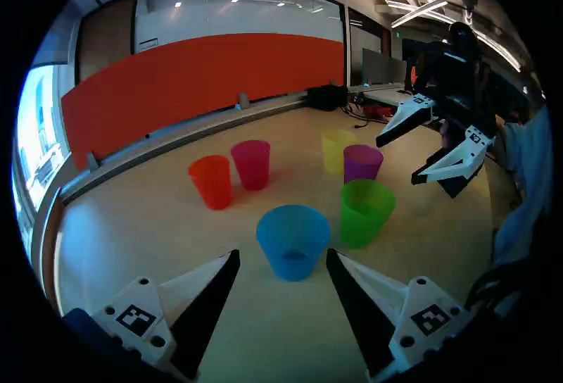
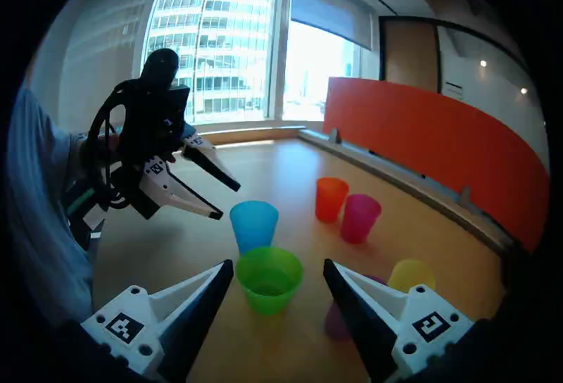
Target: Pour water
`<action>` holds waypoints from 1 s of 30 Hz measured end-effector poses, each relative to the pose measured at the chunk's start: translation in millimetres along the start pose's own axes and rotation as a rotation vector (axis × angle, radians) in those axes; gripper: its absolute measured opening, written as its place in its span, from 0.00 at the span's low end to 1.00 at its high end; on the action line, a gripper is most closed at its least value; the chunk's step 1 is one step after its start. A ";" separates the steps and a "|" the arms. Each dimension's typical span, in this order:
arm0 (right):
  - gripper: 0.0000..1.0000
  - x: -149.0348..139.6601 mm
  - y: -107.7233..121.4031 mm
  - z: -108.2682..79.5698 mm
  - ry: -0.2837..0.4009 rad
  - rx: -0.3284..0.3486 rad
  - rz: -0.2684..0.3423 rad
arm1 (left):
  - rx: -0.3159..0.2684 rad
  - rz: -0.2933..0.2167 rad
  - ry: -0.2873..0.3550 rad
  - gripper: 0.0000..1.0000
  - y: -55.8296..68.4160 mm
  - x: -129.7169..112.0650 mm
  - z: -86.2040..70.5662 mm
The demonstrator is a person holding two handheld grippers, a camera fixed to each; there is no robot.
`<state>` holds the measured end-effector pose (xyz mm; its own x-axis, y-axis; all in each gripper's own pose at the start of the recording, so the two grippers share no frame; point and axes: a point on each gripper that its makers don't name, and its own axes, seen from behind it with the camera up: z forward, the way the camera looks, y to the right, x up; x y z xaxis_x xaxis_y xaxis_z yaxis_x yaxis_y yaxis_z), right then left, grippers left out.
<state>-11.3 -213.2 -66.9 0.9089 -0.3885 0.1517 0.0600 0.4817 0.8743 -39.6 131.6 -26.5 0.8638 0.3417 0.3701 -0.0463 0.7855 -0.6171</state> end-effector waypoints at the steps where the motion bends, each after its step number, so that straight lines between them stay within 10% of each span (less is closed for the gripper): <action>1: 1.00 1.5 1.1 -1.0 0.008 -0.006 0.003 | 0.009 -0.002 0.007 0.91 -2.6 1.4 -1.3; 30: 1.00 52.5 47.5 -20.6 0.224 -0.258 0.074 | 0.226 -0.079 0.245 0.91 -53.8 54.1 -29.6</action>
<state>47.8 -194.6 -26.8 0.9809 -0.1768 0.0809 0.0665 0.6962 0.7147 24.5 92.6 6.3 0.9627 0.1626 0.2164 -0.0606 0.9087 -0.4130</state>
